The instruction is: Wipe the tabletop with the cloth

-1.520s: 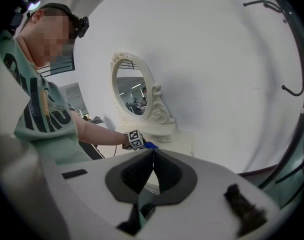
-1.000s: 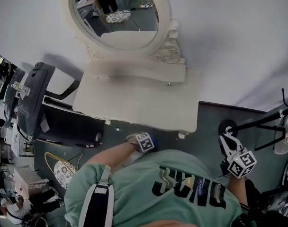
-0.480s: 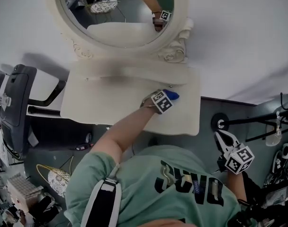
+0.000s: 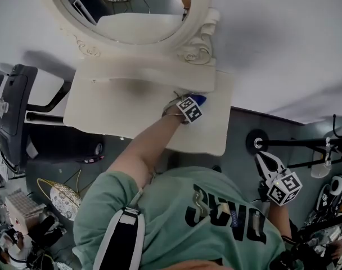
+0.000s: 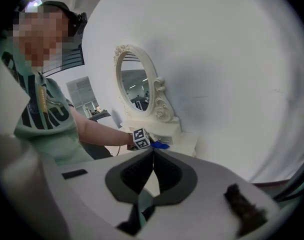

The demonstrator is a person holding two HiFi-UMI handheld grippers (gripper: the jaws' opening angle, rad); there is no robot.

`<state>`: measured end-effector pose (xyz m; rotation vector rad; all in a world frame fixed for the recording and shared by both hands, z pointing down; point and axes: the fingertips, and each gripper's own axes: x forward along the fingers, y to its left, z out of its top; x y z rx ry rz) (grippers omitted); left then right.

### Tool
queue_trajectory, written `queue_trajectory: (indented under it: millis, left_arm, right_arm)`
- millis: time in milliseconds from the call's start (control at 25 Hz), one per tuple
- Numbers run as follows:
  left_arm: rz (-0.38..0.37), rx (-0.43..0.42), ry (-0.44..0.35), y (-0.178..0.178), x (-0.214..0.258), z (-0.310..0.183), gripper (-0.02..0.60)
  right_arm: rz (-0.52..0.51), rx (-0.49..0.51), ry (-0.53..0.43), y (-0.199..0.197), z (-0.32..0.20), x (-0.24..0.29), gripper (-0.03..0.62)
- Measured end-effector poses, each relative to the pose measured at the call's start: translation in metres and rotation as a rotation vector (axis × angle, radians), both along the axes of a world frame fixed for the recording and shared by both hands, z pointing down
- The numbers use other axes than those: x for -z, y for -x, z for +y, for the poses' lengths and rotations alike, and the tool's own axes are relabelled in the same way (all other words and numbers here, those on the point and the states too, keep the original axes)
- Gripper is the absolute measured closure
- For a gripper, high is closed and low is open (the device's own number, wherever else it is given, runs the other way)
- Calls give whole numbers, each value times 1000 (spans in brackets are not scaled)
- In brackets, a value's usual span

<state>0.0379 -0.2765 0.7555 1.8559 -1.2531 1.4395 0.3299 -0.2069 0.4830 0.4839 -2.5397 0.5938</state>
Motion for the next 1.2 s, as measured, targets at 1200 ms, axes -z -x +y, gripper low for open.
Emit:
queue_trajectory:
  millis: [1200]
  left_arm:
    - [130,30,-92,-53,50,-21,480]
  right_arm:
    - [1,74,38,20,-17,-6,582]
